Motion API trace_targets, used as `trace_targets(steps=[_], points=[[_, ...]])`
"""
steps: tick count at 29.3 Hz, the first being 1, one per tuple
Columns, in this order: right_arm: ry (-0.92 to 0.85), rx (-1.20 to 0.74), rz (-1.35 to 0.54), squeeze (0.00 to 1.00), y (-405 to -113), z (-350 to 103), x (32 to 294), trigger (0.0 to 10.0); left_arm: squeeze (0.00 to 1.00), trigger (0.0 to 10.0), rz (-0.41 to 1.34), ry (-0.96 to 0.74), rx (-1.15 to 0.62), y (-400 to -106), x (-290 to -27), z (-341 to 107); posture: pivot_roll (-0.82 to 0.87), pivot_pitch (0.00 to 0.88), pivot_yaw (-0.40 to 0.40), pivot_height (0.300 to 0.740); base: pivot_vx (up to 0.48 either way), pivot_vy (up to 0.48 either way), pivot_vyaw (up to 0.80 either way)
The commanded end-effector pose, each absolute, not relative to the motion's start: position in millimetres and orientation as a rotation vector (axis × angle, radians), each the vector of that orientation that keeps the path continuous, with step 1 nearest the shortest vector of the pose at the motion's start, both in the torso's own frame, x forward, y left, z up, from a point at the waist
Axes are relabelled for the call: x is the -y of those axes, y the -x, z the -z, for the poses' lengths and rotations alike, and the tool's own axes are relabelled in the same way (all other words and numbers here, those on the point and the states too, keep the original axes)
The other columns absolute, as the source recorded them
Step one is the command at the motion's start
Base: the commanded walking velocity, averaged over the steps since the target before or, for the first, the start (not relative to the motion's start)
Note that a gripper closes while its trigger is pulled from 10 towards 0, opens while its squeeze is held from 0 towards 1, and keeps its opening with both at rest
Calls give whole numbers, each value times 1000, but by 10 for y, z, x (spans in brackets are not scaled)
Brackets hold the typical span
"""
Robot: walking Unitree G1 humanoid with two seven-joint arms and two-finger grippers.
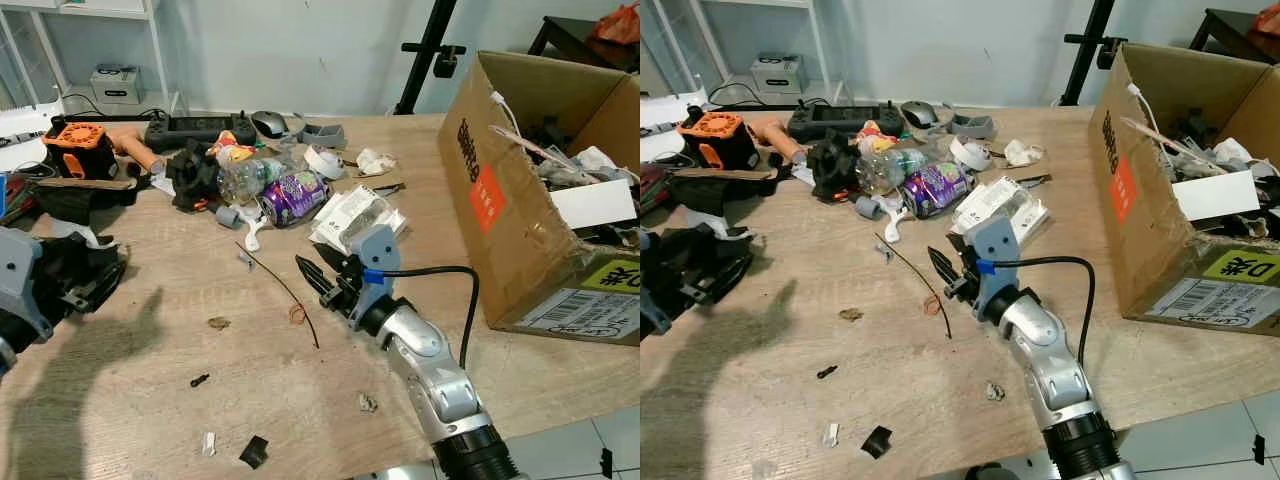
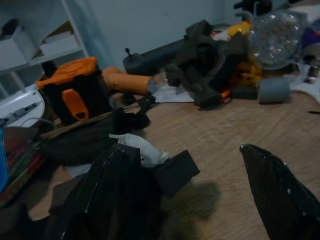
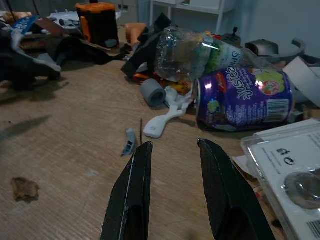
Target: Picking trash to rubbish bin
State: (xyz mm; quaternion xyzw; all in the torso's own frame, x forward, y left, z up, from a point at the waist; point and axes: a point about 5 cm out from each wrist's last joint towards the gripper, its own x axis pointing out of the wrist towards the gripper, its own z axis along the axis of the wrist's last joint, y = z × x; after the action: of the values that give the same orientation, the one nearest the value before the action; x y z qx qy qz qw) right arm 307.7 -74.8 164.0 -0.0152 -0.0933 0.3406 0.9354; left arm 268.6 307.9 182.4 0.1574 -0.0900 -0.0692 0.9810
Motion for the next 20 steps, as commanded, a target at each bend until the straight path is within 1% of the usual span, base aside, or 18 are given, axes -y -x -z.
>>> trace_targets(steps=[1, 2, 4, 5, 6, 7, 8, 16, 20], points=[[37, 182, -688, 0, -3077, -1623, 774, 10000, 0, 10000, 138, -348, 205, -2705, -3009, -1803, 2, 195, -67, 740, 0, 0, 0], [37, 182, -688, 0, -3077, -1623, 774, 10000, 0, 10000, 138, -348, 205, -2705, -3009, -1803, 2, 195, -67, 740, 0, 0, 0], [39, 182, -688, 0, -3075, -1622, 775, 10000, 0, 10000, 172, -350, 215, -2725, -2926, -1784, 2, 195, -67, 740, 0, 0, 0], [40, 182, -687, 0, -3074, -1622, 775, 10000, 0, 6275, 200, -362, 209, -2735, -2871, -1762, 2, 195, -67, 740, 0, 0, 0], [40, 182, -687, 0, -3073, -1622, 775, 10000, 0, 3451, 218, -384, 207, -2743, -2825, -1741, 2, 195, -67, 740, 0, 0, 0], [40, 182, -686, 0, -3074, -1623, 778, 10000, 0, 3451, 228, -401, 206, -2749, -2797, -1729, -4, 197, -66, 740, 0, 0, 0], [41, 181, -687, 0, -3075, -1623, 779, 10000, 0, 0, 245, -407, 203, -2756, -2756, -1712, -4, 197, -66, 740, 0, 0, 0], [40, 182, -690, 0, -3072, -1620, 764, 10000, 0, 0, 327, -443, 192, -2746, -2610, -1640, -4, 197, -66, 740, 0, 0, 0], [41, 181, -692, 0, -3071, -1619, 764, 10000, 0, 0, 330, -445, 195, -2747, -2604, -1631, -4, 197, -66, 740, 0, 0, 0]])
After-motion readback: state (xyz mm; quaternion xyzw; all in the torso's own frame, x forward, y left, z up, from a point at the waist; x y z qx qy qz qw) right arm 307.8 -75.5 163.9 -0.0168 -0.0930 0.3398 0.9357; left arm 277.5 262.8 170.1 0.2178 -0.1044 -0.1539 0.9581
